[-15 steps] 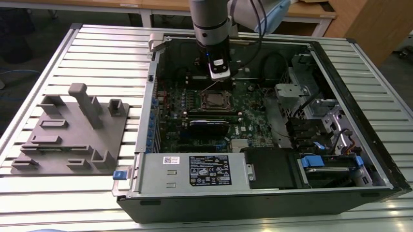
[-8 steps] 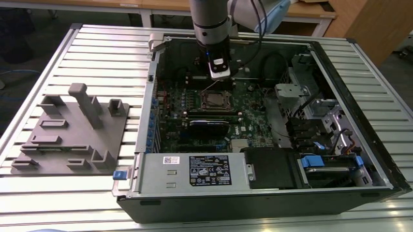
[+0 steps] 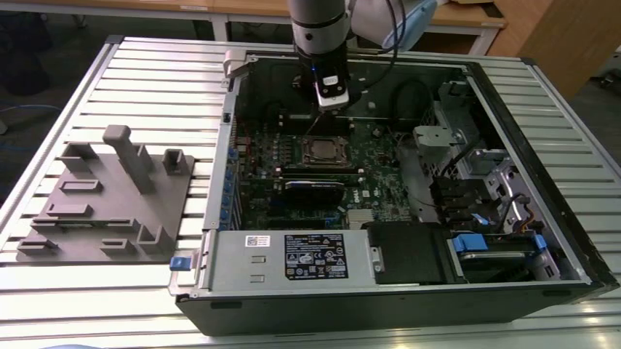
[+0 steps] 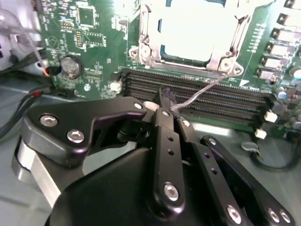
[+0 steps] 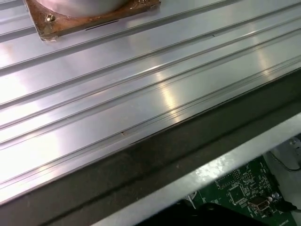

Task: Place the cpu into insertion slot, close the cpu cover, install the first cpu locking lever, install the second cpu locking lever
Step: 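Install the first cpu locking lever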

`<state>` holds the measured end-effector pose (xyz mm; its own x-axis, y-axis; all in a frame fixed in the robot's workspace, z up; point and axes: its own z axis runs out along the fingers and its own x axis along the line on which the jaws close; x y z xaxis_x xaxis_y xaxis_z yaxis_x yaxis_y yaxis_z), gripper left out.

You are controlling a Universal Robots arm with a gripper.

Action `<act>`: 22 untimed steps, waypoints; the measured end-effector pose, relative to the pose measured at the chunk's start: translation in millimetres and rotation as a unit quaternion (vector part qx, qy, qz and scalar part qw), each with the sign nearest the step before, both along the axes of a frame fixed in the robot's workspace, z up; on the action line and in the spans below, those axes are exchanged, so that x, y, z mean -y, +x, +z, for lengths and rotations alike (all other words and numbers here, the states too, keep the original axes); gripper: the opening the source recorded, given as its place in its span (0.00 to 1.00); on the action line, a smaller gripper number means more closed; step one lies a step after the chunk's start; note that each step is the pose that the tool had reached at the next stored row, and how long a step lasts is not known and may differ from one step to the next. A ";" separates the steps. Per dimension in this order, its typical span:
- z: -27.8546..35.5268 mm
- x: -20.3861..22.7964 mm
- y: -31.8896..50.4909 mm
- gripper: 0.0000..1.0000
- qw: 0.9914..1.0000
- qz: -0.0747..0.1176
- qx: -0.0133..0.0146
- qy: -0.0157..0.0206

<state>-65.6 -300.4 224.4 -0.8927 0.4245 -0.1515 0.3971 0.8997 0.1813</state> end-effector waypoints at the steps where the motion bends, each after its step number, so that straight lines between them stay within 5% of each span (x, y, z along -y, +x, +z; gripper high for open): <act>1: 2.2 0.0 0.0 0.10 1.000 0.000 0.000 0.000; 15: 31.9 0.0 0.0 0.10 1.000 0.000 0.000 0.000; 22: 39.3 0.0 -1.8 0.10 1.000 0.000 0.002 0.000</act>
